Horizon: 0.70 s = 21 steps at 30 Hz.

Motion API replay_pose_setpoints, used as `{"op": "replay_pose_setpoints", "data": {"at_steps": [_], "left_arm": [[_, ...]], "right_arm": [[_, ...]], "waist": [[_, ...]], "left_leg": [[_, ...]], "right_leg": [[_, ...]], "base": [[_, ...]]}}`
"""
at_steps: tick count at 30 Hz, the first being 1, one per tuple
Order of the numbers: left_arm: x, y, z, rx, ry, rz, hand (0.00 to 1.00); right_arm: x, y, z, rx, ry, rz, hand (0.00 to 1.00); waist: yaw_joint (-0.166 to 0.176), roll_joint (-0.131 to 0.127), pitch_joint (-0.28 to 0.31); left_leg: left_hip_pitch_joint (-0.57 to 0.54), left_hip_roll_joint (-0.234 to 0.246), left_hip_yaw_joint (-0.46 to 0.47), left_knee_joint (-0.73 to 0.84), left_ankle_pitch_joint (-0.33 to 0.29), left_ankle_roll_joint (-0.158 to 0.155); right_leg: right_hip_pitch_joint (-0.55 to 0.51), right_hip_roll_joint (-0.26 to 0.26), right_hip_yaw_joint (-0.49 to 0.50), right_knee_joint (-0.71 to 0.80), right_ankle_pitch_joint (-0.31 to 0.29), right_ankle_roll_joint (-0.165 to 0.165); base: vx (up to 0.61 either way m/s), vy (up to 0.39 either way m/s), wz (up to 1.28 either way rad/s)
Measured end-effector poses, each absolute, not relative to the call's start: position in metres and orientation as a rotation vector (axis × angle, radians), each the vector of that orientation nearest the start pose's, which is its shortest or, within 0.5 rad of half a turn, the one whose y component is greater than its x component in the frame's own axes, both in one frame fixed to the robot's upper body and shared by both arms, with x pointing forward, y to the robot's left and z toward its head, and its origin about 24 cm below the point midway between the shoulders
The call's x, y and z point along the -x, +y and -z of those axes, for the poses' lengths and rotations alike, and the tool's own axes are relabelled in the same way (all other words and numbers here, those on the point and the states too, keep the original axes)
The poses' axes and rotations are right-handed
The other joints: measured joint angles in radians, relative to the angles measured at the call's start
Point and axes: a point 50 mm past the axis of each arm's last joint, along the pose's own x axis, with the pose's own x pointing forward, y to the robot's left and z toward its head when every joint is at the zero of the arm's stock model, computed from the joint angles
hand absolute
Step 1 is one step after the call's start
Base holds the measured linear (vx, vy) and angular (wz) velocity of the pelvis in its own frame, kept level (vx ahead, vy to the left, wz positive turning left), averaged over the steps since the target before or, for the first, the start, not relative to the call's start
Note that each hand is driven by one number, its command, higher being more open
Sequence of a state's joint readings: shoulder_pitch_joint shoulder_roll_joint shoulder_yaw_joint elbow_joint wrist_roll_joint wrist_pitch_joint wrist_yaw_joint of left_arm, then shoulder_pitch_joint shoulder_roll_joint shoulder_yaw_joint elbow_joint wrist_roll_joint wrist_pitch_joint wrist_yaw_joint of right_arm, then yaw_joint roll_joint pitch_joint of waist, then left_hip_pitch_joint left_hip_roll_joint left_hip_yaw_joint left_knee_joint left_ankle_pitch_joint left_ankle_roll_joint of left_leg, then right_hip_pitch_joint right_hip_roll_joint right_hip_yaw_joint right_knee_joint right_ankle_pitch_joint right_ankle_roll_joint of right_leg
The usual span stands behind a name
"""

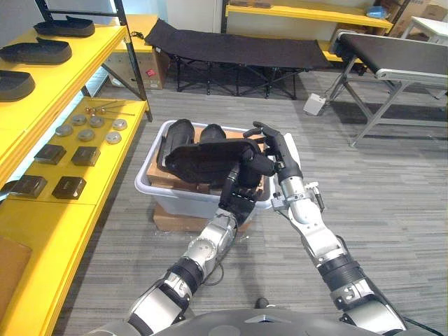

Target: Walk over and take three plastic housings, then place them on the shelf

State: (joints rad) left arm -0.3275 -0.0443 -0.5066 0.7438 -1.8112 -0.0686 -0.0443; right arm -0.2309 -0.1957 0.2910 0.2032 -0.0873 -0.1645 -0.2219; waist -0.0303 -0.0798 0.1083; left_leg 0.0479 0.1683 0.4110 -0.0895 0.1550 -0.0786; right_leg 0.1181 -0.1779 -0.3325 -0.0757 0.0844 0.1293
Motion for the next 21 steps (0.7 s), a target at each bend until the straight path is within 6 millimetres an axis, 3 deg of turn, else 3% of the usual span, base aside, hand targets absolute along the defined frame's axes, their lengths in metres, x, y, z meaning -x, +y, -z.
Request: {"op": "replay_pose_setpoints", "data": {"at_steps": [5, 6, 16, 21], "left_arm": [[-0.263, 0.043, 0.049, 1.507, 0.601, -0.112, 1.0], [-0.263, 0.045, 0.049, 1.519, 0.58, -0.145, 0.0], [-0.261, 0.063, 0.056, 1.647, 0.448, -0.373, 0.0], [-0.262, 0.063, 0.054, 1.669, 0.38, -0.297, 0.0]], "right_arm": [[-0.273, -0.111, -0.051, 0.247, -0.161, -0.14, 0.0], [-0.269, -0.111, -0.048, 0.241, -0.152, -0.14, 0.0], [-0.247, -0.104, -0.023, 0.195, -0.045, -0.102, 0.0], [-0.246, -0.104, -0.024, 0.155, -0.042, -0.059, 0.0]], "waist": [[-0.003, -0.001, -0.001], [-0.004, -0.001, -0.001], [-0.008, -0.002, -0.002], [-0.005, -0.003, -0.002]], "left_leg": [[0.013, 0.0, 0.008, 0.0, -0.005, -0.004], [0.012, 0.0, 0.01, 0.0, -0.008, -0.006], [0.01, 0.0, 0.009, 0.0, -0.017, -0.013], [0.008, -0.002, 0.007, 0.0, -0.016, -0.01]], "right_leg": [[0.005, 0.0, 0.011, 0.0, 0.0, 0.0], [0.003, 0.0, 0.013, 0.0, -0.001, 0.0], [0.001, -0.006, 0.012, 0.0, -0.007, -0.007], [0.002, -0.008, 0.009, 0.0, -0.006, -0.004]], "base": [[0.01, 0.003, -0.07], [0.0, 0.0, 0.0], [0.0, 0.0, 0.0], [0.0, 0.0, 0.0]]}}
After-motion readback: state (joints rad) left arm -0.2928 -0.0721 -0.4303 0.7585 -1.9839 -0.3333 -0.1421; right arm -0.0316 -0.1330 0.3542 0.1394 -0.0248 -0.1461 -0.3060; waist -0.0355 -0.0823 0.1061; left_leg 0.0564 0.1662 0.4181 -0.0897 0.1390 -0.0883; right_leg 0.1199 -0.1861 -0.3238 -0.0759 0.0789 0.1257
